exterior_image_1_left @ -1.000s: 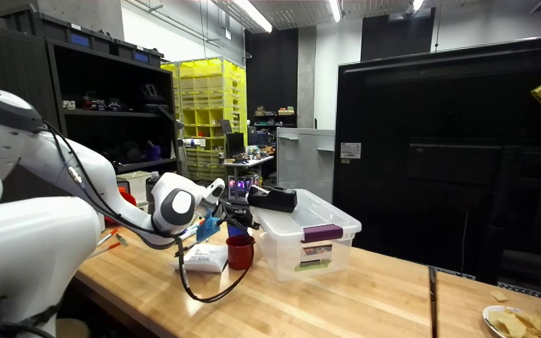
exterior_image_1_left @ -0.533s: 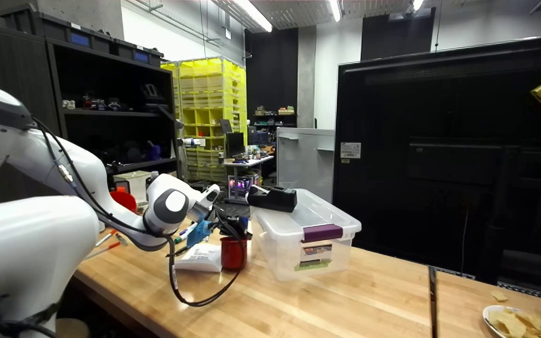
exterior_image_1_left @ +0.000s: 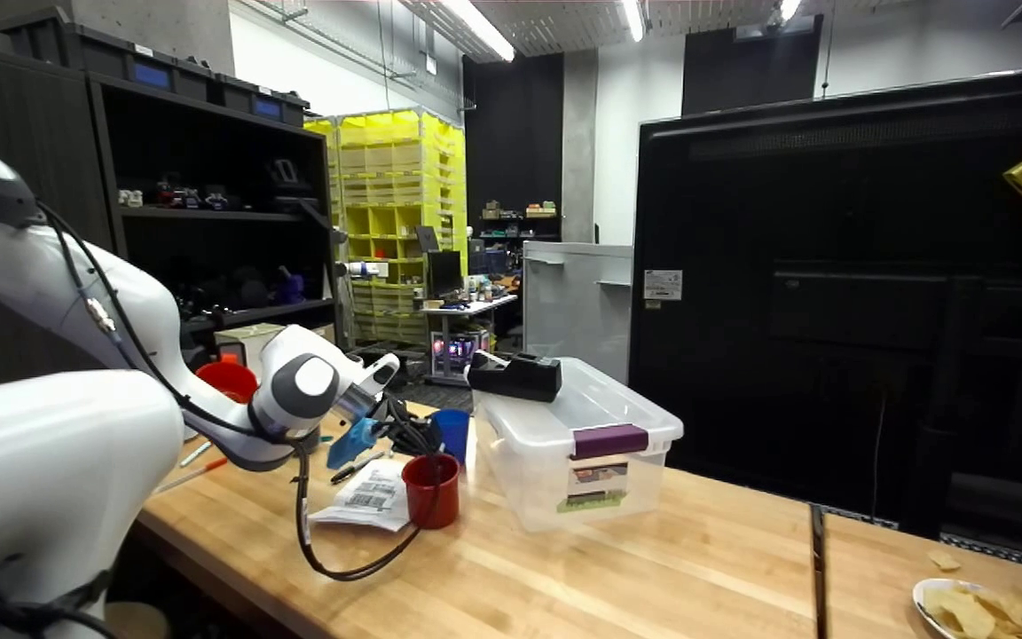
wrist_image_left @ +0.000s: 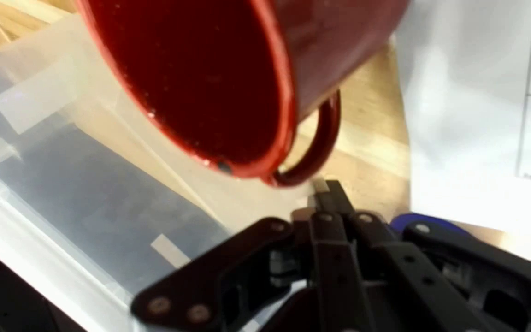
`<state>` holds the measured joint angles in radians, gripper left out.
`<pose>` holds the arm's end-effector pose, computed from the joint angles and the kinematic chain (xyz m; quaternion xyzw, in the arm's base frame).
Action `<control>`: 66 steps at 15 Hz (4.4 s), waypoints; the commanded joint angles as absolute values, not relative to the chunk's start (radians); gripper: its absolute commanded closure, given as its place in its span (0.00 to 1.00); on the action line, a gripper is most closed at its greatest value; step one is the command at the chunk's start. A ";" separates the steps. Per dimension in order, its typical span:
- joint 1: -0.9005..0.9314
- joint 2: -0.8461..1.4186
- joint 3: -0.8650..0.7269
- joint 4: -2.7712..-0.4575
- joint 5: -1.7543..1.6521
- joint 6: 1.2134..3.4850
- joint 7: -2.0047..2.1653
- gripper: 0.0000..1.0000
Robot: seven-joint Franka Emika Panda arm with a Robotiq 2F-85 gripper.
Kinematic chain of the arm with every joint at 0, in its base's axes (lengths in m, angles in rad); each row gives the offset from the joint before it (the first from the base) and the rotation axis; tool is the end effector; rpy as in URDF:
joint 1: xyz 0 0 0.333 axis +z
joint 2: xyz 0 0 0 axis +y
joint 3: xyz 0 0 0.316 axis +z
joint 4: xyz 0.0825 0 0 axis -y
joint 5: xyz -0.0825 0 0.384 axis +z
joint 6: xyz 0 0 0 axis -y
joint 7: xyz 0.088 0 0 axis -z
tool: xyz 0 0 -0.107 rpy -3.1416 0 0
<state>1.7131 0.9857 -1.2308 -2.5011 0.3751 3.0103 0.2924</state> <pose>0.4667 0.1496 0.2164 0.9089 0.0334 0.2814 0.3059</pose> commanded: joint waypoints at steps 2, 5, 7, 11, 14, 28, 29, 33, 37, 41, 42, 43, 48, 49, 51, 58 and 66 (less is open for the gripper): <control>1.758 0.746 -1.326 -2.533 0.230 2.855 0.190 1.00; 1.767 0.633 -1.377 -2.518 0.149 2.757 0.145 1.00; 1.769 0.559 -1.404 -2.504 0.101 2.687 0.124 1.00; 1.772 0.450 -1.442 -2.481 0.019 2.574 0.133 1.00; 1.772 0.393 -1.456 -2.469 -0.030 2.524 0.153 1.00; 1.839 0.214 -1.431 -2.412 0.004 2.272 0.089 1.00; 1.845 0.208 -1.431 -2.395 0.006 2.250 0.085 1.00; 1.843 0.188 -1.433 -2.325 0.021 2.179 0.079 1.00; 1.830 0.170 -1.453 -2.249 0.038 2.111 0.072 1.00; 1.824 0.169 -1.531 -2.162 0.013 2.134 0.059 0.68; 1.820 0.172 -1.560 -2.134 0.033 2.179 0.082 0.63; 1.807 0.180 -1.575 -2.109 0.039 2.210 0.085 0.56; 1.696 0.168 -1.597 -1.878 0.128 2.164 0.146 0.21; 1.676 0.165 -1.599 -1.828 0.150 2.138 0.166 0.15; 1.633 0.148 -1.589 -1.753 0.158 2.117 0.238 0.02; 1.607 0.155 -1.599 -1.726 0.170 2.151 0.289 0.00; 1.607 0.154 -1.591 -1.727 0.170 2.151 0.301 0.00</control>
